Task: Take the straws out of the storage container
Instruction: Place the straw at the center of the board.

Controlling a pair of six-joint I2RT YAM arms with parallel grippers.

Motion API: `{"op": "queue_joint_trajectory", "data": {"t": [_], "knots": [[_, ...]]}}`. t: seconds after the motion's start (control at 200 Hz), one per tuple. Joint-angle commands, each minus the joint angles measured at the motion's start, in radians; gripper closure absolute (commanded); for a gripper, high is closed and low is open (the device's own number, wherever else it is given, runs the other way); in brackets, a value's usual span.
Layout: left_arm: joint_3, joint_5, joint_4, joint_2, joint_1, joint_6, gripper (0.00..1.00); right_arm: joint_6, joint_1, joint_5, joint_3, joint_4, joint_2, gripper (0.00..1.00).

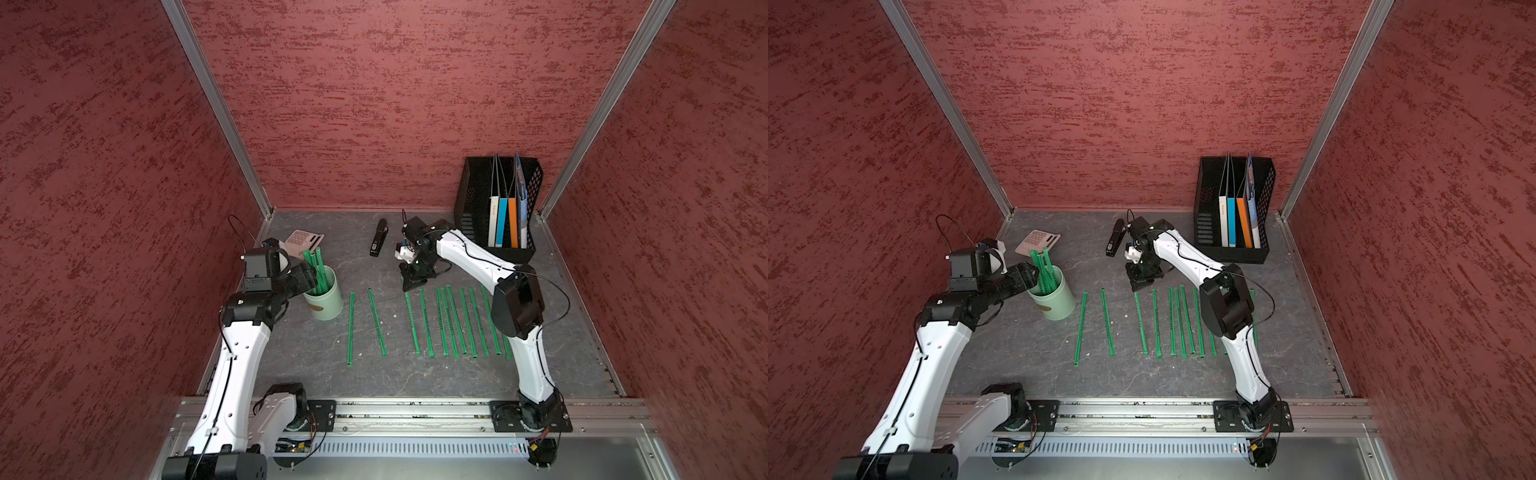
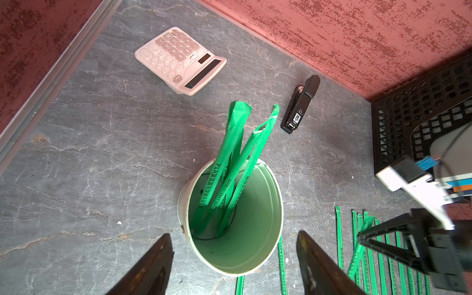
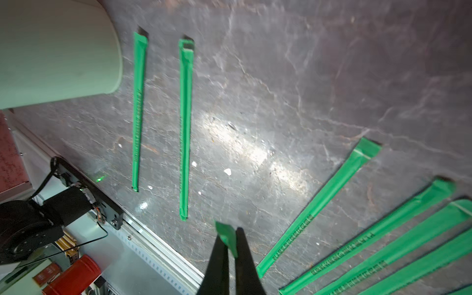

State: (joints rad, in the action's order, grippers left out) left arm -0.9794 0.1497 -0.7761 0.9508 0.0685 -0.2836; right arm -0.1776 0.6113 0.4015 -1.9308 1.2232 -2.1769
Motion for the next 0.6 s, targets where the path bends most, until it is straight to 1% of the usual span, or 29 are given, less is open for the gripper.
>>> {"op": "queue_joint_trajectory", "data": {"t": [0.0,0.235,0.591], "knots": [[0.01,0.018,0.028,0.002,0.008,0.008,0.24,-0.042,-0.004,-0.026,0.046,-0.059,0.038,0.98],[0.016,0.019,0.023,-0.007,0.009,0.01,0.24,-0.078,-0.008,-0.034,0.118,-0.11,0.022,0.97],[0.015,0.016,0.016,-0.004,0.008,0.012,0.24,-0.13,-0.039,-0.039,0.111,-0.145,-0.018,0.95]]}}
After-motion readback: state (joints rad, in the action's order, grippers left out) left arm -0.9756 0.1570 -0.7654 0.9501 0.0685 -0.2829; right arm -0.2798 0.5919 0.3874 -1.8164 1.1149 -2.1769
